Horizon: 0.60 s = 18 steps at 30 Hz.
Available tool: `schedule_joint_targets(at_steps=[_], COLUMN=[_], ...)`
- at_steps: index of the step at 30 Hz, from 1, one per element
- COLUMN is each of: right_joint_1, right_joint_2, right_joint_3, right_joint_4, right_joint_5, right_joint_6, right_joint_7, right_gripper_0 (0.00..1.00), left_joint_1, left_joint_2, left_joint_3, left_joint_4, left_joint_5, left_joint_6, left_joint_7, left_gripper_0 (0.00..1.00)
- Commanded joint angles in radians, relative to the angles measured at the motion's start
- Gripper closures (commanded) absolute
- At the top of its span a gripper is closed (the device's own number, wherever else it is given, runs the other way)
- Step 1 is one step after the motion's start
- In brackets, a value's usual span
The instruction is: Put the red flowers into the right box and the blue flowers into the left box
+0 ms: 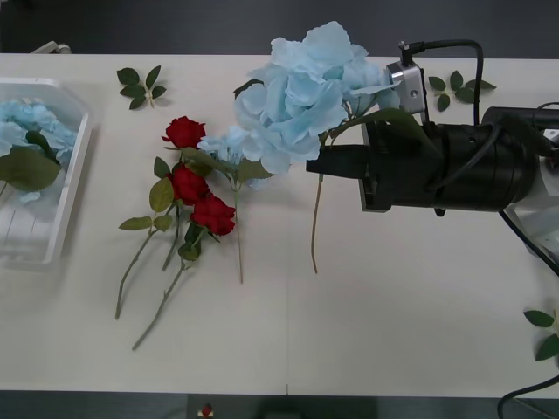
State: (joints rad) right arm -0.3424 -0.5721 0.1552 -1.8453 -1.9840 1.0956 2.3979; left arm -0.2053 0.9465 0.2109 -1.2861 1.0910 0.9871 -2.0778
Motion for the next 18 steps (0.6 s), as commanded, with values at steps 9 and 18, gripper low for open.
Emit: schedule_joint_targets(at_steps=[9,18], right_joint_1=[-0.017,-0.017], right_joint_2=[0.026,0.049], right_joint_3=[0.026,0.027], right_joint_4=[-0.043,-0.051], right_joint_5=[-0.003,0.017], right_joint_6=[-0.020,-0.029], right_joint_7=[-0.063,-0.082], right_gripper_0=[1.00,1.00], left_joint_1=[-0.036,-0.037], left_joint_2=[0.018,0.018], left_joint_3=[0.153,0.042], left_joint_4=[-0.142,-0.300], left_joint_5=[0.175,0.524], left_joint_6=[0.289,0.315], left_joint_7=[-0.051,-0.062], left_gripper_0=[0.00,0.00])
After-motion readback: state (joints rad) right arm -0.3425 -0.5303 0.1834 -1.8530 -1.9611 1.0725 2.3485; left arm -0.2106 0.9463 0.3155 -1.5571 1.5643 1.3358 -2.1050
